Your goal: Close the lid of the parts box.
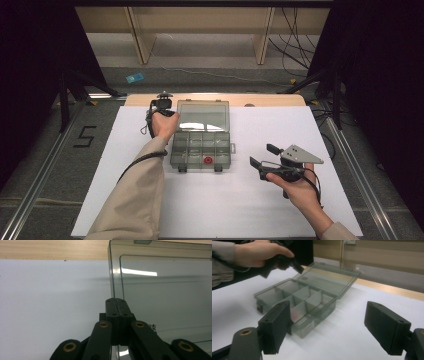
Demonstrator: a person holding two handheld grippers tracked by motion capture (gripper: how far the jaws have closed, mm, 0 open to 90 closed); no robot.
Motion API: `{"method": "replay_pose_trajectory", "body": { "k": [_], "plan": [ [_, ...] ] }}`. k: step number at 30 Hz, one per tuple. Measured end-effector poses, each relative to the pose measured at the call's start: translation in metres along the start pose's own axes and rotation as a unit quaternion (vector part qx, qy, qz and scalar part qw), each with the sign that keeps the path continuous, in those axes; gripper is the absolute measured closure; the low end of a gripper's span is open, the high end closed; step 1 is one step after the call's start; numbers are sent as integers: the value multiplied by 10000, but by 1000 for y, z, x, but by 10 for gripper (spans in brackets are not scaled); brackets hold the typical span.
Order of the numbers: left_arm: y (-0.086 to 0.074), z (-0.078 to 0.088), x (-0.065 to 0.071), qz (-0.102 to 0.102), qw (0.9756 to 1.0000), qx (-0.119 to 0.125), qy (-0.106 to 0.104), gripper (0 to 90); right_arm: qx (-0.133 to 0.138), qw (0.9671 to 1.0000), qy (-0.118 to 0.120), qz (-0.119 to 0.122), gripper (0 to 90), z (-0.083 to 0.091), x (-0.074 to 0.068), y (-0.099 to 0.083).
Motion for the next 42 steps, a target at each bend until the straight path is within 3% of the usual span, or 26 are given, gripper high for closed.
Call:
{"method": "replay_pose_trajectory", "body": {
  "k": [1, 2, 4, 5, 7, 9, 11, 12, 16, 17, 19, 20, 25, 26, 27, 28, 29, 33, 35, 36, 37, 39, 42],
  "plan": [
    [0, 0, 0, 0, 10000, 0, 0, 898, 0, 10000, 0, 0, 222, 0, 0, 0],
    [0, 0, 0, -5, 10000, 90, 41, 898, -27, 10000, -6, -42, 223, -13, 5, 6],
    [0, 1, 1, 7, 9999, 116, 45, 899, -100, 9999, -40, 4, 223, -22, 10, 10],
    [0, 3, 1, -3, 10000, 1, 20, 898, -46, 10000, -76, 15, 223, -29, 12, 12],
    [0, 4, 1, 1, 10000, 19, -13, 898, -92, 9999, -67, -29, 225, -41, 15, 17],
    [-1, 4, 1, 11, 9998, 170, 45, 898, -152, 9998, -135, 10, 225, -54, 20, 21],
    [-1, 6, 1, -4, 10000, 43, 0, 898, -165, 9997, -167, 81, 227, -60, 23, 24],
    [-1, 7, 0, -10, 10000, 59, -3, 898, -243, 9995, -195, 37, 229, -75, 28, 29],
    [-3, 7, 1, -18, 9999, 107, -5, 898, -359, 9990, -282, 25, 236, -92, 36, 36],
    [-3, 8, 1, -18, 9999, 147, -1, 898, -372, 9987, -355, 17, 237, -105, 41, 39],
    [-3, 8, 1, 2, 9998, 174, 7, 898, -490, 9983, -327, -46, 238, -111, 42, 40],
    [-3, 10, 2, -12, 9999, 158, 15, 898, -605, 9974, -383, -79, 244, -124, 45, 41],
    [-3, 11, 3, -7, 9997, 250, 7, 898, -890, 9947, -466, -217, 261, -157, 51, 42],
    [-3, 11, 3, -7, 9997, 250, 7, 897, -890, 9947, -466, -217, 261, -157, 51, 42],
    [-4, 12, 3, -13, 9996, 266, 5, 897, -1064, 9921, -594, -288, 275, -170, 55, 41],
    [-4, 12, 3, -13, 9996, 266, 5, 897, -1064, 9921, -594, -288, 275, -170, 55, 41],
    [-5, 12, 3, -7, 9995, 321, 13, 897, -1169, 9900, -678, -403, 307, -180, 57, 41],
    [-7, 13, 2, -11, 9993, 364, 10, 897, -1356, 9860, -795, -559, 366, -194, 59, 43],
    [-8, 13, 2, -20, 9993, 376, -6, 896, -1434, 9850, -855, -432, 394, -200, 62, 44],
    [-8, 13, 2, -23, 9992, 387, -5, 897, -1522, 9815, -944, -670, 417, -203, 59, 44],
    [-8, 14, 2, -15, 9992, 399, 0, 897, -1624, 9794, -978, -699, 443, -205, 60, 45],
    [-8, 14, 3, -3, 9991, 423, 1, 897, -1652, 9799, -950, -584, 480, -210, 63, 46],
    [-8, 15, 2, -15, 9991, 429, 1, 897, -1816, 9771, -940, -582, 535, -214, 63, 47]
  ]
}}
Point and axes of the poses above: each handheld gripper's, and its own axes: z roughly backward along the jaws, y roughly out of its top, x roughly to its right, the point moved 3 cm from there along -z, roughly forward along the jaws, and after that the axes turned 3 degrees about x, right-handed, at the moved point
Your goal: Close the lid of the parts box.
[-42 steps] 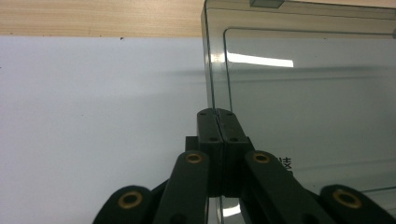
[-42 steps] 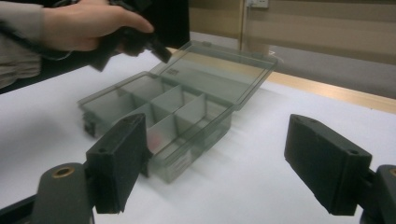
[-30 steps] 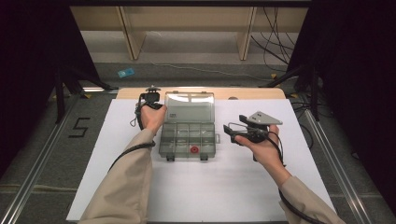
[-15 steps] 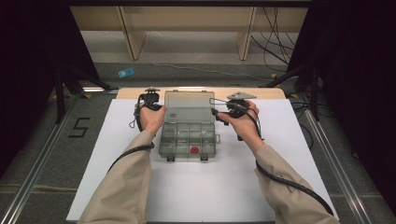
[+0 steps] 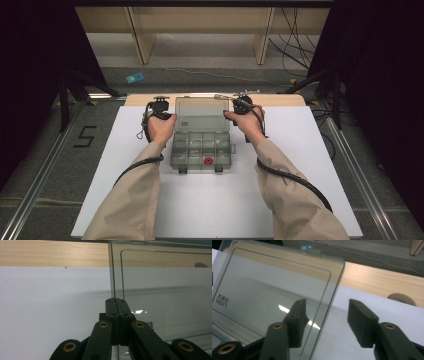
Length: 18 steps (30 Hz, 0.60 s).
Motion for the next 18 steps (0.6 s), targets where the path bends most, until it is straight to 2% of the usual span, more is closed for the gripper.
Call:
{"method": "replay_pose_trajectory", "body": {
  "k": [4, 11, 14, 15, 18],
  "plan": [
    [0, 1, 1, 4, 10000, 16, 9, 897, -201, 9992, -57, -354, 616, -2, -5, 1],
    [0, 2, 1, 0, 10000, 60, 11, 898, -300, 9976, -162, -597, 745, -4, -8, 1],
    [0, 2, 1, -13, 10000, 93, 19, 900, -318, 9980, -215, -509, 772, -5, -8, -1],
    [0, 2, 2, -5, 9999, 105, 21, 900, -368, 9959, -258, -783, 778, -5, -12, -1],
    [-1, 3, 2, -69, 9999, 104, 43, 900, -389, 9961, -340, -720, 812, -6, -11, -2]
  ]
}}
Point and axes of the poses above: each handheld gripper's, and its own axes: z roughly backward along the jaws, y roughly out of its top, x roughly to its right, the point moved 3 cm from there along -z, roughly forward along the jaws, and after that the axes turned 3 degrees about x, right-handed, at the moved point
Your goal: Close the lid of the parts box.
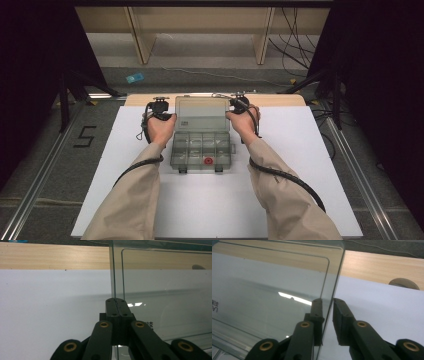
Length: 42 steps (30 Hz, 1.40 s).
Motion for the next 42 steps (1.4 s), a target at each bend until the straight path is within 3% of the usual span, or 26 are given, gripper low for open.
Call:
{"method": "replay_pose_trajectory", "body": {
  "k": [6, 8, 9, 10, 14, 16, 20, 21, 23, 24, 27, 28, 33, 35, 36, 40, 42],
  "plan": [
    [0, 0, 1, 10, 10000, 26, 6, 900, -23, 9995, -242, -204, 852, 1, -6, 0],
    [0, 0, 1, 4, 10000, 29, 6, 900, -11, 9995, -272, -158, 856, 0, -5, 0],
    [0, 1, 1, 1, 10000, 45, 2, 900, 33, 9993, -369, 107, 863, -1, -2, -1],
    [0, 1, 1, 1, 10000, 45, 2, 900, -34, 9992, -392, -48, 866, 1, -5, -1],
    [-1, 1, 0, -14, 10000, 66, 1, 900, -21, 9987, -511, -74, 878, 1, -7, 0],
    [-3, 0, 0, -40, 9999, 96, 0, 898, -7, 9981, -548, -270, 883, 2, -11, -1],
    [-6, -1, -3, -62, 9999, 91, -30, 892, 68, 9980, -600, -180, 892, 1, -10, -1],
    [-6, -2, -3, -51, 9999, 129, -27, 889, 49, 9974, -611, -376, 893, 2, -13, -2],
    [-6, -3, -2, -35, 9999, 150, -17, 881, 118, 9970, -662, -385, 895, 2, -15, -2],
    [-5, -3, -1, 57, 9999, 161, -13, 873, 131, 9973, -626, -358, 895, 3, -15, -2],
    [-5, -4, -5, 9, 9997, 254, -13, 806, 394, 9969, -677, -7, 897, 2, -12, -2],
    [-5, -3, -7, -55, 9996, 261, -21, 771, 388, 9970, -671, -56, 897, 2, -13, -3],
    [6, -1, -13, 22, 9988, 493, 46, 703, 511, 9964, -675, -58, 897, 5, -15, -3],
    [11, 1, -15, 35, 9989, 457, 43, 694, 595, 9960, -663, -13, 897, 6, -16, -3],
    [13, 1, -17, 64, 9988, 481, 44, 694, 632, 9955, -694, -136, 897, 6, -18, -3],
    [19, 0, -24, 98, 9987, 487, 52, 703, 694, 9951, -704, -75, 897, 9, -18, -4],
    [21, -1, -28, 109, 9987, 489, 44, 711, 690, 9954, -653, 122, 897, 11, -15, -6]
  ]
}}
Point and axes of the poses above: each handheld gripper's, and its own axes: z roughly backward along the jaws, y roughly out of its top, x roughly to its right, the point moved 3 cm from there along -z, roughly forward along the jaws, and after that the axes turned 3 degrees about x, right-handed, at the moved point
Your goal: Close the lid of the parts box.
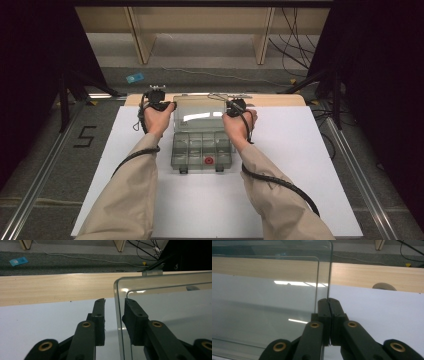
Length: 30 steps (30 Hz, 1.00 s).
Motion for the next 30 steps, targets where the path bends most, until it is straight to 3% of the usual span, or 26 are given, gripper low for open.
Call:
{"method": "replay_pose_trajectory", "body": {
  "k": [2, 17, 21, 30],
  "plan": [
    [2, 0, -1, -9, 10000, -35, -7, 720, 53, 9998, -13, -189, 897, 0, -3, 1],
    [6, -9, -3, 37, 9998, -184, -5, 830, 68, 9999, -30, -155, 897, 2, -3, 0],
    [8, -7, -2, 30, 9996, -269, 22, 884, 51, 9999, -42, -144, 897, 2, -3, 0],
    [12, 3, 3, 19, 9995, -307, 59, 897, 96, 9997, 39, -231, 889, 2, -2, -1]
  ]
}}
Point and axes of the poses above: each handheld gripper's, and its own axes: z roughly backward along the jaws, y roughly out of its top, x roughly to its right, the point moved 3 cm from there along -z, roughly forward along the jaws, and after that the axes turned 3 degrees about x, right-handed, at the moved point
